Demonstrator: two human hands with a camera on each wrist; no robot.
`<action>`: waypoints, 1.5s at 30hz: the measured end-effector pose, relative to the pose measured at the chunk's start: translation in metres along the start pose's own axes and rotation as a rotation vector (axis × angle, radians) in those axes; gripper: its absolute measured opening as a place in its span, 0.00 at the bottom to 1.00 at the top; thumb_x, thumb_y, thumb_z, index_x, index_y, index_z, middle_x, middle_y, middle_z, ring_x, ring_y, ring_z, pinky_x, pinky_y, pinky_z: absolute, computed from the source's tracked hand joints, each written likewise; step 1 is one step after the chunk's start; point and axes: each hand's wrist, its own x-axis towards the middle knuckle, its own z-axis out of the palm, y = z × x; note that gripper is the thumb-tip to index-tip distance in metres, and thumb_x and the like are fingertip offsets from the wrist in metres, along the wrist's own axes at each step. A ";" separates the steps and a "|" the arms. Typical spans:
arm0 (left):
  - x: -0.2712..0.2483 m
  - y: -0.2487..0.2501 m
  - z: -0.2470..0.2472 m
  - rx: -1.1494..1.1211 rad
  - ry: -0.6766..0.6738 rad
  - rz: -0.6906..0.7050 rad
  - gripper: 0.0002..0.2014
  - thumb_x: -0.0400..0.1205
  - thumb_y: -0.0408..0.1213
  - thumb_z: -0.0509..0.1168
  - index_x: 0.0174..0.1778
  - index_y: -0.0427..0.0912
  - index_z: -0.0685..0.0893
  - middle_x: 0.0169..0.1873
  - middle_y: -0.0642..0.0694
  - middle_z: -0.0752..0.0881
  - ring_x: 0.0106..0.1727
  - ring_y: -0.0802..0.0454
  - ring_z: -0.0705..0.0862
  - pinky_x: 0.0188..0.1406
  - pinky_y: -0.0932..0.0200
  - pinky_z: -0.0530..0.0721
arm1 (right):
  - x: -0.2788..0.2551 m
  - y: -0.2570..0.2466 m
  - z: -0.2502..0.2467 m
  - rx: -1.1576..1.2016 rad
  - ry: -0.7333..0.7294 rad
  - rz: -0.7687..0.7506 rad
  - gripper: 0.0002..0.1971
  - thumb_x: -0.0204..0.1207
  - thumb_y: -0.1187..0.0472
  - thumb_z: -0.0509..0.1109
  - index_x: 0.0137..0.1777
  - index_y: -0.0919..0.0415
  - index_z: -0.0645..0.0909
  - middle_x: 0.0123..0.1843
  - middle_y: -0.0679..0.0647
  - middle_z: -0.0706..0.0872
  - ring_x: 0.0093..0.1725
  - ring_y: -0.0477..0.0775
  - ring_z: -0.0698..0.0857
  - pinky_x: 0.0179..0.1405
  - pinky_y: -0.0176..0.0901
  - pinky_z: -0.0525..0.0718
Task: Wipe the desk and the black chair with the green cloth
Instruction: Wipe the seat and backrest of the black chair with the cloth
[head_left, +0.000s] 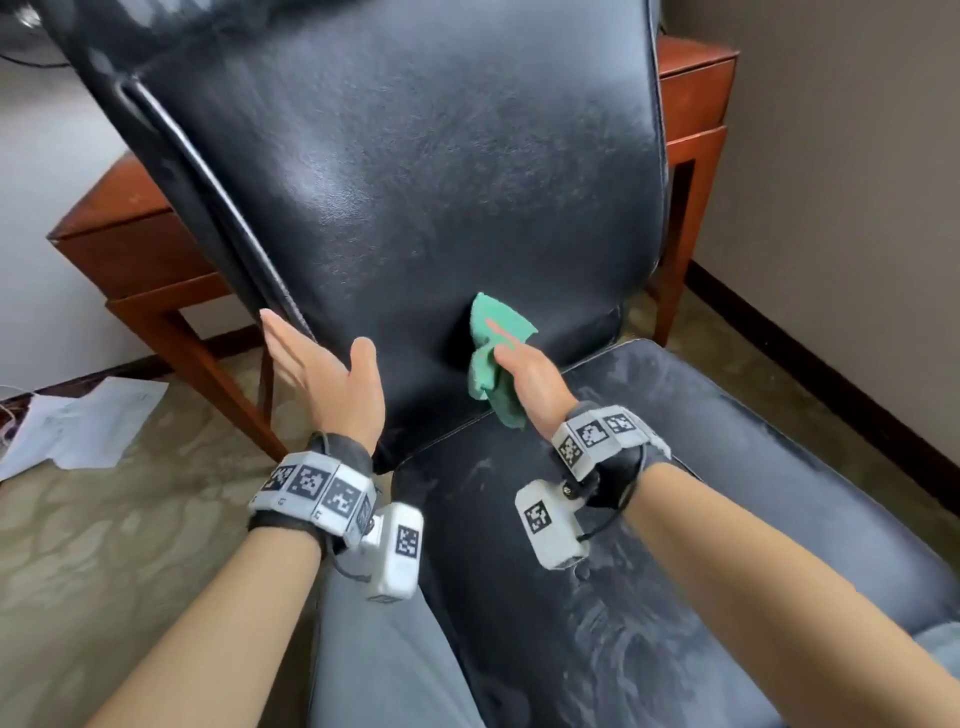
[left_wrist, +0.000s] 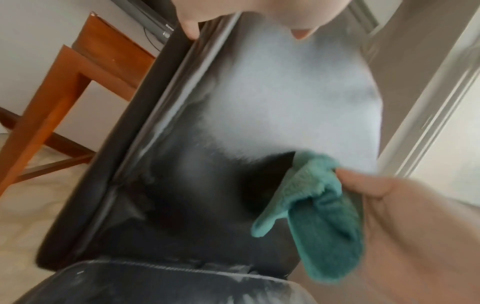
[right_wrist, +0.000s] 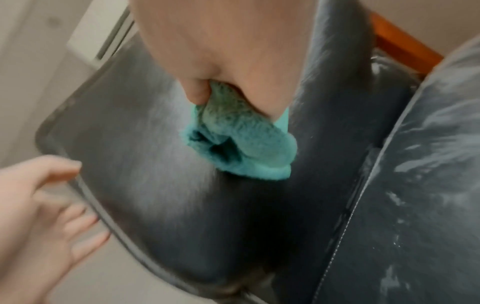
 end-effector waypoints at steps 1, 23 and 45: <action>0.002 0.008 -0.001 0.008 0.016 -0.011 0.43 0.79 0.33 0.62 0.82 0.35 0.39 0.83 0.40 0.45 0.82 0.43 0.47 0.79 0.52 0.46 | -0.003 -0.003 -0.010 0.086 0.034 -0.012 0.20 0.75 0.59 0.51 0.47 0.77 0.78 0.34 0.72 0.80 0.19 0.62 0.71 0.20 0.40 0.65; 0.049 0.065 0.082 -0.033 -0.108 -0.266 0.50 0.80 0.46 0.65 0.79 0.25 0.35 0.80 0.31 0.34 0.82 0.38 0.33 0.79 0.50 0.42 | -0.018 -0.052 -0.185 0.117 0.647 -0.052 0.09 0.82 0.65 0.50 0.45 0.58 0.71 0.28 0.57 0.76 0.22 0.57 0.70 0.20 0.39 0.70; 0.127 0.118 0.197 0.136 -0.555 -0.011 0.36 0.83 0.51 0.56 0.83 0.38 0.54 0.83 0.42 0.54 0.82 0.43 0.55 0.79 0.48 0.53 | -0.012 -0.041 -0.274 -0.070 1.100 0.153 0.24 0.78 0.57 0.51 0.72 0.61 0.72 0.55 0.57 0.78 0.53 0.55 0.77 0.63 0.55 0.74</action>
